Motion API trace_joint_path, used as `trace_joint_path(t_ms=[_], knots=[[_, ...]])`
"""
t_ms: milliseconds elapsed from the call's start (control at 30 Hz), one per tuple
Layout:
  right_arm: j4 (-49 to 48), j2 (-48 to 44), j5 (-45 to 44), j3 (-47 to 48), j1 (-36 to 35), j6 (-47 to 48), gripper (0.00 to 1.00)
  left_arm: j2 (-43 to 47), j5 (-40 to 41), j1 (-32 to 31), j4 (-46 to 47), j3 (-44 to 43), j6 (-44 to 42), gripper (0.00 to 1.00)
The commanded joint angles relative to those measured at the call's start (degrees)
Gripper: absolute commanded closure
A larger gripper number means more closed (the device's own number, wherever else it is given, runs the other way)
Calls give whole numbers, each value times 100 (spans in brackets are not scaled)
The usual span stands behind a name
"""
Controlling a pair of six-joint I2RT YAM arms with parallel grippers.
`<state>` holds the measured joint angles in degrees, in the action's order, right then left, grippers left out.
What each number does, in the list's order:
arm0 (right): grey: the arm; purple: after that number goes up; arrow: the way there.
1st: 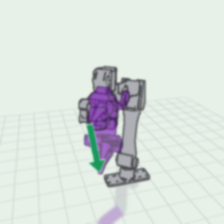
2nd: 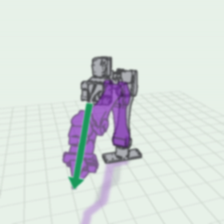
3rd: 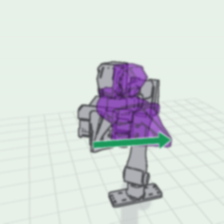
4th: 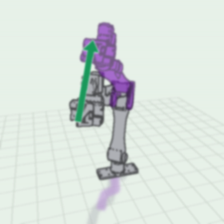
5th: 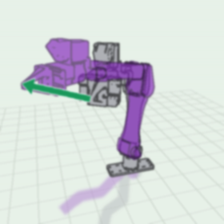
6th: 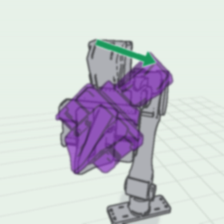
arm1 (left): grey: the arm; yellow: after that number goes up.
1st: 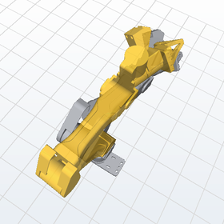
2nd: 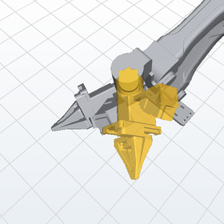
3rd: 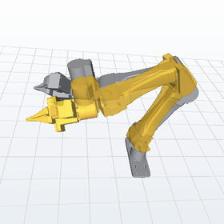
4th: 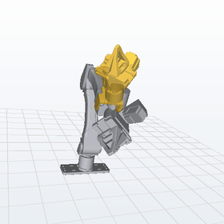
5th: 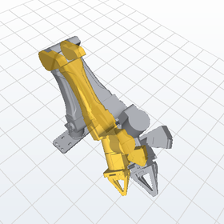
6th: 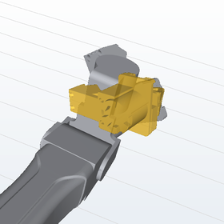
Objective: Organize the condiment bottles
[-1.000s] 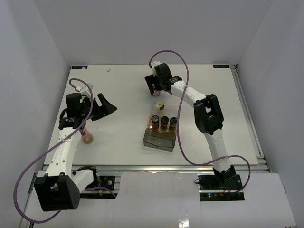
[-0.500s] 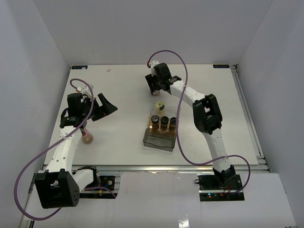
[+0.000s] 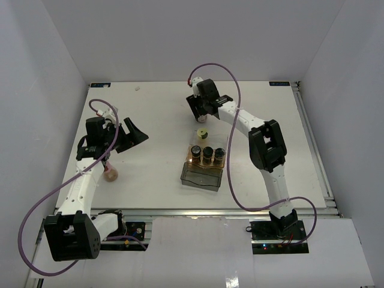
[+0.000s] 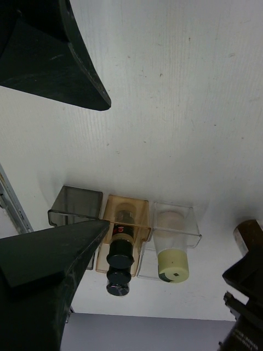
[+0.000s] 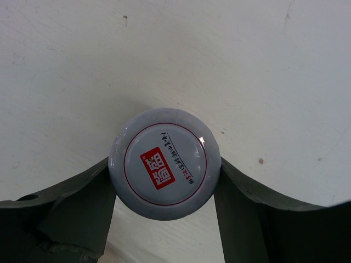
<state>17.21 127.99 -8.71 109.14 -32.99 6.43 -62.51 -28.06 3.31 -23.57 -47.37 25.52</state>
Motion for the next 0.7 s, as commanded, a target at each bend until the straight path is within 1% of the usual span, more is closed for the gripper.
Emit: trace_joint_path(t_ms=[0,200,267,300,333,367,433,567,667], knots=[[-474,-1269,-35,92,30,86,92,-87,70,3,46,-140,-20,9],[-58,-2248,222,-252,30,-119,92,-43,184,1,-87,-303,-39,9],[121,-2847,471,-738,22,-231,92,-63,209,-3,-52,-287,-7,9],[94,-3035,618,-1128,4,-257,92,-95,221,3,-33,-281,6,9],[22,-3510,684,-1461,2,-265,92,-112,213,3,-32,-281,8,9],[-88,-3778,809,-2041,-23,-257,92,-119,203,3,-13,-278,51,9],[-169,-4465,1130,-2678,-35,-267,92,-43,127,3,77,-174,125,9],[-213,-5528,1480,-3516,-142,-351,92,96,31,-6,167,-90,250,9],[-105,-6069,1761,-3874,-234,-473,92,64,40,0,119,-129,226,9]])
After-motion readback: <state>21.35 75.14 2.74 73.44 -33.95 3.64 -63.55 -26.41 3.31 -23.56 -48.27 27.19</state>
